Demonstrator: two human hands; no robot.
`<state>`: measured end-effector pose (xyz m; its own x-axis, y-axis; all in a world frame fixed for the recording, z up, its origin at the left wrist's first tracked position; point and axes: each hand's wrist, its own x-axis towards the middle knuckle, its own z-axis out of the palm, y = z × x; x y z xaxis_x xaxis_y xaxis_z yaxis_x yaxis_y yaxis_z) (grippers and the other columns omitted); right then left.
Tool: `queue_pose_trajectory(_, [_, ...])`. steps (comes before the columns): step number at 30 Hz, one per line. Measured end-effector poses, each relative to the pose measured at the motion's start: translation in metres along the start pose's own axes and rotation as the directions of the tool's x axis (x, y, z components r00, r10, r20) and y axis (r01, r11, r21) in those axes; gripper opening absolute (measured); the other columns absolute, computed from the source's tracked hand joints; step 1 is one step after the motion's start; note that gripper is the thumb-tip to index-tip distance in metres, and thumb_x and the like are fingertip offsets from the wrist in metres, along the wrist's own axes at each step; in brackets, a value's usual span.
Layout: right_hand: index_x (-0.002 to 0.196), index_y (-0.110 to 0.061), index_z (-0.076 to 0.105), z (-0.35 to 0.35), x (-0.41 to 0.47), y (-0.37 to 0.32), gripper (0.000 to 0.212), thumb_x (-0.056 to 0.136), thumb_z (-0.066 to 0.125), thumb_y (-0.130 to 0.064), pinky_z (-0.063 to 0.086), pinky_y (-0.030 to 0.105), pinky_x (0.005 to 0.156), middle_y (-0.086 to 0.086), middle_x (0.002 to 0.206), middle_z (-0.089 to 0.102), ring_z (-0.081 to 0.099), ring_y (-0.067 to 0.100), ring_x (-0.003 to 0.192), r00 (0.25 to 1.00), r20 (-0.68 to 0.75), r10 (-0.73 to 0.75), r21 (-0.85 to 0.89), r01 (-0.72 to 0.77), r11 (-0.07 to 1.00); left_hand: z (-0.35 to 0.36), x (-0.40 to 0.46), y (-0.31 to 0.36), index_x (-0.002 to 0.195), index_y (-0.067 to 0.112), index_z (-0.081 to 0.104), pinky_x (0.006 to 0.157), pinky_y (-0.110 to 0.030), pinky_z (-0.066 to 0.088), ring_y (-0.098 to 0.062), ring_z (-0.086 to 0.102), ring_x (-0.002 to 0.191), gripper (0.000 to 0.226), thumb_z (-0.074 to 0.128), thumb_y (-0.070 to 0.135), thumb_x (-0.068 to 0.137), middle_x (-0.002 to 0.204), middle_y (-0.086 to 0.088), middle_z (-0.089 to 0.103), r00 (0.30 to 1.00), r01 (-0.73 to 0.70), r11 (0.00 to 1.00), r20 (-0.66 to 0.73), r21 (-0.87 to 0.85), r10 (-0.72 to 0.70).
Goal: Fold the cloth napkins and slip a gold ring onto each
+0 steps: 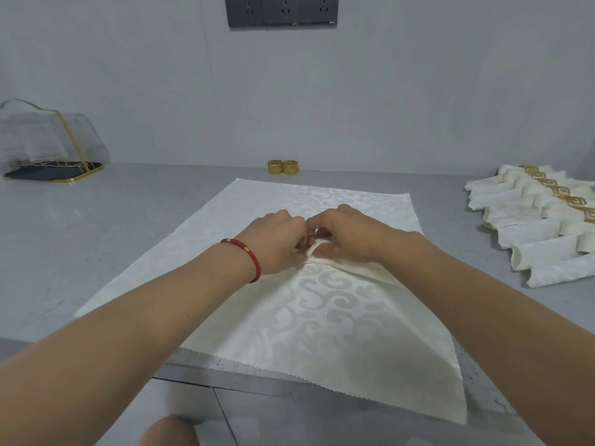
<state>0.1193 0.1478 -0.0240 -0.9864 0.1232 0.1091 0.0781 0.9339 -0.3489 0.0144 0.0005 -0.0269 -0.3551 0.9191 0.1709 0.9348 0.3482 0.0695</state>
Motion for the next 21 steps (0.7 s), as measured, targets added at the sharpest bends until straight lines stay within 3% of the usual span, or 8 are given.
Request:
queue_pose_trajectory(2, [0.099,-0.030,0.071,0.004,-0.003,-0.003,0.019,0.086,0.060,-0.037,0.052,0.036,0.075,-0.006,0.095,0.072,0.064,0.018,0.088,0.999,-0.032,-0.039,-0.136,0.034,0.990,0.003,0.001,0.001,0.079,0.031,0.049,0.063,-0.031,0.036,-0.024,0.055,0.082,0.016,0.064,0.030,0.084,0.084,0.004,0.054,1.000,0.013,0.998,-0.020,0.056,-0.012])
queue_pose_trajectory(4, [0.106,-0.026,0.073,0.005,-0.007,-0.002,0.017,0.091,0.066,-0.029,0.049,0.034,0.075,-0.008,0.100,0.072,0.058,0.013,0.086,0.996,-0.055,-0.077,-0.221,0.063,0.973,0.005,0.001,0.002,0.079,0.031,0.049,0.063,-0.031,0.036,-0.026,0.058,0.085,0.016,0.065,0.029,0.082,0.089,0.001,0.060,0.999,0.026,0.998,-0.021,0.055,-0.024])
queue_pose_trajectory(7, [0.106,-0.025,0.076,0.007,-0.011,0.002,0.018,0.088,0.073,-0.031,0.052,0.036,0.078,-0.006,0.100,0.074,0.061,0.018,0.088,0.996,-0.053,-0.066,-0.184,0.055,0.981,0.006,0.001,0.006,0.077,0.027,0.050,0.063,-0.031,0.038,-0.027,0.060,0.085,0.016,0.065,0.026,0.083,0.088,0.000,0.061,1.000,0.016,0.998,-0.007,0.060,-0.016])
queue_pose_trajectory(12, [0.094,-0.022,0.081,0.006,-0.003,0.002,0.012,0.084,0.075,-0.019,0.056,0.041,0.080,-0.003,0.088,0.076,0.067,0.022,0.089,0.997,-0.075,-0.015,-0.095,0.008,0.995,-0.007,0.012,0.008,0.062,0.030,0.036,0.063,-0.031,0.039,-0.027,0.055,0.080,0.043,0.076,0.024,0.079,0.071,0.007,0.043,0.994,0.004,1.000,0.112,0.009,-0.005])
queue_pose_trajectory(18, [0.075,-0.030,0.080,0.001,0.000,0.007,0.008,0.071,0.074,-0.027,0.061,0.040,0.073,-0.013,0.076,0.075,0.069,0.010,0.080,0.994,-0.072,0.086,0.095,-0.079,0.992,-0.012,0.024,0.013,0.066,0.027,0.048,0.062,-0.031,0.049,-0.022,0.059,0.083,0.030,0.079,0.024,0.066,0.079,0.004,0.054,0.992,0.065,0.998,0.109,-0.005,-0.064])
queue_pose_trajectory(21, [0.074,-0.035,0.080,-0.001,0.003,0.009,0.008,0.068,0.076,-0.031,0.062,0.041,0.077,-0.015,0.079,0.075,0.071,0.010,0.084,0.993,-0.057,0.103,0.133,-0.095,0.987,-0.015,0.026,0.016,0.070,0.023,0.048,0.054,-0.028,0.044,-0.020,0.058,0.079,0.030,0.078,0.020,0.066,0.080,0.001,0.049,0.991,0.076,0.997,0.107,-0.012,-0.075])
